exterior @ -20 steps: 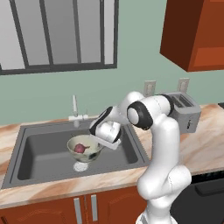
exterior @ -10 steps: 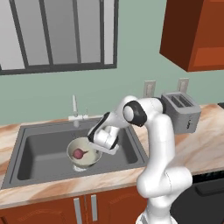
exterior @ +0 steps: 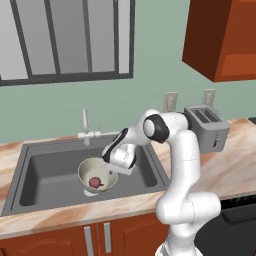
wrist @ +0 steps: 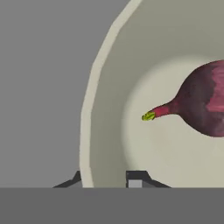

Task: Pick the onion from the cabinet and place it in the bowl. Then pick the bowl and place it in the sink. Then turn on the sink facuet.

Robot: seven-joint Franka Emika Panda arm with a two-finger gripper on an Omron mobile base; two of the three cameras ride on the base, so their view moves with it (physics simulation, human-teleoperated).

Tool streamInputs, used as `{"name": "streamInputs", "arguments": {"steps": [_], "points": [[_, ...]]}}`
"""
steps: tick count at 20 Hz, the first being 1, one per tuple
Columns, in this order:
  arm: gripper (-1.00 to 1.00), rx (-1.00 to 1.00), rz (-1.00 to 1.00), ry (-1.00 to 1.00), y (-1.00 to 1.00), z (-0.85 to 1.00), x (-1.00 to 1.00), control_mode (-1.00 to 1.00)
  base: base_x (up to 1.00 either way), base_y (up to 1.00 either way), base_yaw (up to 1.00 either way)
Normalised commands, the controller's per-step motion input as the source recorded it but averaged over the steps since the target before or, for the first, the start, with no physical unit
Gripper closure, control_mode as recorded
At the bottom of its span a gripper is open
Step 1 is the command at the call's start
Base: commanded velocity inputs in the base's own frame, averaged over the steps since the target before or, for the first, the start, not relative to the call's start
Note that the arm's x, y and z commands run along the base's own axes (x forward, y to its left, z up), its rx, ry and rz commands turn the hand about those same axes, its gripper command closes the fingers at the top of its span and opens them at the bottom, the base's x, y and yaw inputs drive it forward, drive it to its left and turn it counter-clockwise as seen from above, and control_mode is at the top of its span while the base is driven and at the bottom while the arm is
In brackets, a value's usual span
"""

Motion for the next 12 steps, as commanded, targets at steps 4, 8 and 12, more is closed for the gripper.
{"name": "streamInputs", "arguments": {"steps": [4, 8, 12], "points": [[1.0, 0.0, 0.09, 0.0, 0.37, -0.03, 0.0, -1.0, 0.0, 0.0, 0.0], [-1.0, 0.0, 0.09, 0.0, 0.39, 0.0, -0.01, -1.0, 0.0, 0.0, 0.0], [-1.0, 0.0, 0.07, 0.0, 0.19, 0.02, -0.16, -1.0, 0.0, 0.0, 0.0]]}}
